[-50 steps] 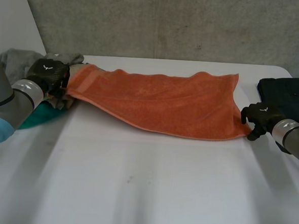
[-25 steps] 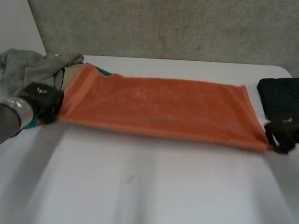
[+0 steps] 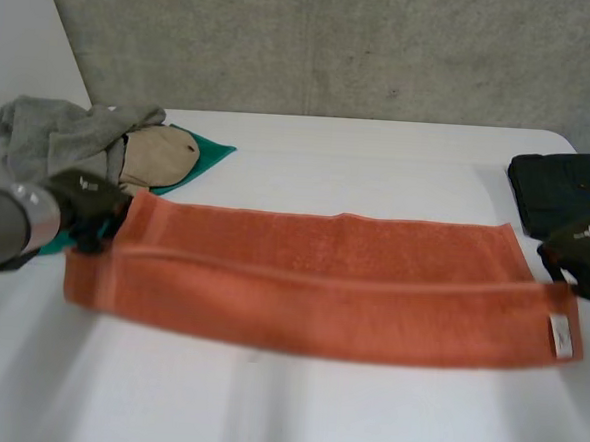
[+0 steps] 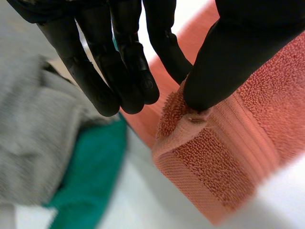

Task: Fold the laundry.

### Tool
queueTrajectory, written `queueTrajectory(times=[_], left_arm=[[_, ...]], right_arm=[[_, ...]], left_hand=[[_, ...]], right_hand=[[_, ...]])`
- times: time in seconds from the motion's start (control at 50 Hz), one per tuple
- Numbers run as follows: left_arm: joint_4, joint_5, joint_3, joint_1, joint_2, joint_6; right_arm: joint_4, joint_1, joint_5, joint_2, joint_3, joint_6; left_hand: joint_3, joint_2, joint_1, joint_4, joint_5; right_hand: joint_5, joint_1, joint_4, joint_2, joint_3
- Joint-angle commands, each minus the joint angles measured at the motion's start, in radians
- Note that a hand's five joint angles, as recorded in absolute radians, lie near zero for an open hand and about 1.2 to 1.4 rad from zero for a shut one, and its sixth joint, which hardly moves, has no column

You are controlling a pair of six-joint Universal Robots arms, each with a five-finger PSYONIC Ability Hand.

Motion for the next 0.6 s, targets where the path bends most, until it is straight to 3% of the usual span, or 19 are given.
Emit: queueTrajectory(times=[0.02, 0.22, 0.32, 0.34, 0.36, 0.38, 0.4, 0.48, 0.6], left_arm=[[0.035, -0.103, 0.245, -0.050, -0.146, -0.113], [0.033, -0.215, 0.546, -0.122, -0.361, -0.145], [0.035, -0.246, 0.687, -0.148, -0.482, -0.148], [0.035, -0.244, 0.705, -0.151, -0.499, -0.151], [0.035, -0.241, 0.719, -0.154, -0.513, -0.152], [0.033, -0.237, 0.745, -0.162, -0.537, -0.159], [0.033, -0.239, 0.758, -0.168, -0.546, -0.157], [0.016, -0.261, 0.785, -0.195, -0.547, -0.178], [0.018, -0.252, 0.619, -0.200, -0.384, -0.246]], right_arm=[[-0.183, 0.054, 0.057, 0.116, -0.152, 0.123], [-0.336, 0.150, 0.133, 0.280, -0.379, 0.240], [-0.356, 0.190, 0.207, 0.429, -0.548, 0.240], [-0.353, 0.193, 0.216, 0.449, -0.568, 0.239], [-0.345, 0.200, 0.238, 0.478, -0.597, 0.236], [-0.323, 0.215, 0.286, 0.519, -0.647, 0.231], [-0.306, 0.224, 0.313, 0.538, -0.673, 0.231], [-0.185, 0.235, 0.362, 0.558, -0.747, 0.254], [-0.007, 0.206, 0.257, 0.394, -0.637, 0.407]], left_hand=[[0.206, 0.199, 0.239, 0.202, 0.225], [0.206, 0.199, 0.239, 0.202, 0.225], [0.206, 0.199, 0.239, 0.202, 0.225], [0.206, 0.199, 0.239, 0.202, 0.225], [0.102, 0.095, 0.134, 0.098, 0.120], [-0.733, -0.740, -0.701, -0.737, -0.715], [-1.015, -1.022, -0.983, -1.020, -0.997], [-1.015, -1.022, -0.983, -1.020, -0.997], [-1.015, -1.022, -0.983, -1.020, -0.997]], right_hand=[[0.195, 0.277, 0.200, 0.217, 0.208], [0.195, 0.277, 0.200, 0.217, 0.208], [0.195, 0.277, 0.200, 0.217, 0.208], [-0.052, 0.029, -0.048, -0.030, -0.039], [-0.668, -0.587, -0.663, -0.646, -0.655], [-1.026, -0.945, -1.022, -1.004, -1.014], [-0.982, -0.900, -0.977, -0.960, -0.969], [-1.026, -0.945, -1.022, -1.004, -1.014], [-1.026, -0.945, -1.022, -1.004, -1.014]])
